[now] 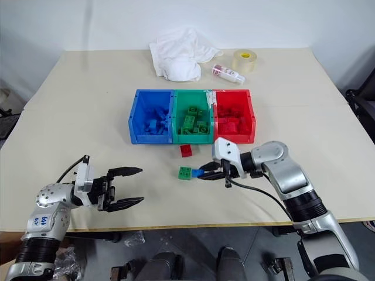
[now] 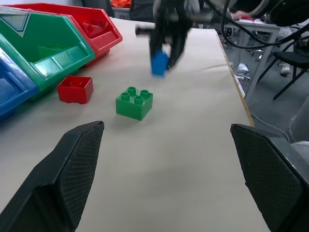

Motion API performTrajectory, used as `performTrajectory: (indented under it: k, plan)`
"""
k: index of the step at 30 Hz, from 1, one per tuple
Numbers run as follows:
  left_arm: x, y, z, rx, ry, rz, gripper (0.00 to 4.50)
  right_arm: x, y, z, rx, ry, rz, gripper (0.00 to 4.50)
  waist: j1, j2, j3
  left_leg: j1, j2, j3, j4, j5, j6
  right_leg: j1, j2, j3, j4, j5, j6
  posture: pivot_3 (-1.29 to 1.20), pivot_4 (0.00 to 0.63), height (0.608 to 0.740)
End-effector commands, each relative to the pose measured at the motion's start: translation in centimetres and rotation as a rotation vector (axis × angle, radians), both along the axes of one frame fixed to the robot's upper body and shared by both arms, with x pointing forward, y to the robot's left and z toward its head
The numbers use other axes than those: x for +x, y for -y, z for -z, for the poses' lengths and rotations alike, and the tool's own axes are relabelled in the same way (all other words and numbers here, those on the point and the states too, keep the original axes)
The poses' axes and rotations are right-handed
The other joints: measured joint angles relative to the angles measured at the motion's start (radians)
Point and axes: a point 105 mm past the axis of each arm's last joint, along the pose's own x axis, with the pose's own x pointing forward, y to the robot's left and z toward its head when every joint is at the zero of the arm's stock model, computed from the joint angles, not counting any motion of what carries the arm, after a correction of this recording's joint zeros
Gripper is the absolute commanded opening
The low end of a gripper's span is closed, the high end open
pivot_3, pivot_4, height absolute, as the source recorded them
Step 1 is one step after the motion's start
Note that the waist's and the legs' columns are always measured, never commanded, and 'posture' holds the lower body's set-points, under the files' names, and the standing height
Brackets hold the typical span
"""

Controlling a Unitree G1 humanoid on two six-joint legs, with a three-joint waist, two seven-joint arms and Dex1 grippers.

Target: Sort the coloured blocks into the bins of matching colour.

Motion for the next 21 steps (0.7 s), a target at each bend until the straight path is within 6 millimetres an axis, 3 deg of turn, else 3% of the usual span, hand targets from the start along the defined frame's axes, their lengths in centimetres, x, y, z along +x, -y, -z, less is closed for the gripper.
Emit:
performTrajectory:
  k: [1, 8, 13, 17, 21]
  plan:
    - [0.0, 0.2, -0.8, -0.015, 0.044, 0.006, 4.50, 1.2, -1.1, -3.9, 0.093, 0.108, 0.012, 0.46, -0.001, 0.000, 0.000, 0.000, 0.000, 0.000, 0.000, 0.000, 0.000, 0.000, 0.000, 0.000, 0.000, 0.000, 0.000, 0.00, 0.150, 0.740]
    - [0.7, 1.0, -0.8, -0.023, 0.054, 0.022, 4.50, 6.8, -6.6, -7.7, 0.159, 0.242, 0.095, 0.46, -0.030, 0.000, 0.000, 0.001, 0.000, 0.000, -0.001, 0.000, 0.000, -0.001, 0.000, 0.000, 0.002, 0.000, 0.000, 0.00, 0.150, 0.740]
    - [1.2, 1.8, -1.0, -0.034, 0.072, 0.032, 4.50, 9.5, -10.9, -9.2, 0.207, 0.301, 0.170, 0.46, -0.050, 0.000, 0.000, 0.001, -0.001, -0.002, -0.002, 0.000, 0.000, -0.005, 0.000, -0.001, 0.010, 0.000, -0.001, 0.00, 0.150, 0.740]
    - [1.4, 2.1, -1.1, -0.037, 0.082, 0.033, 4.50, 10.2, -12.6, -9.7, 0.242, 0.309, 0.222, 1.76, -0.058, 0.000, 0.000, 0.001, -0.001, -0.004, -0.003, 0.000, -0.001, -0.006, 0.000, -0.002, 0.012, 0.000, -0.001, 0.00, 0.150, 0.740]
    - [1.3, 2.1, -1.1, -0.038, 0.084, 0.033, 4.50, 10.1, -12.4, -9.8, 0.257, 0.311, 0.200, 3.07, -0.058, 0.000, 0.000, 0.001, -0.001, -0.006, -0.003, 0.000, -0.001, -0.005, 0.000, -0.001, 0.012, 0.000, -0.001, 0.00, 0.150, 0.740]
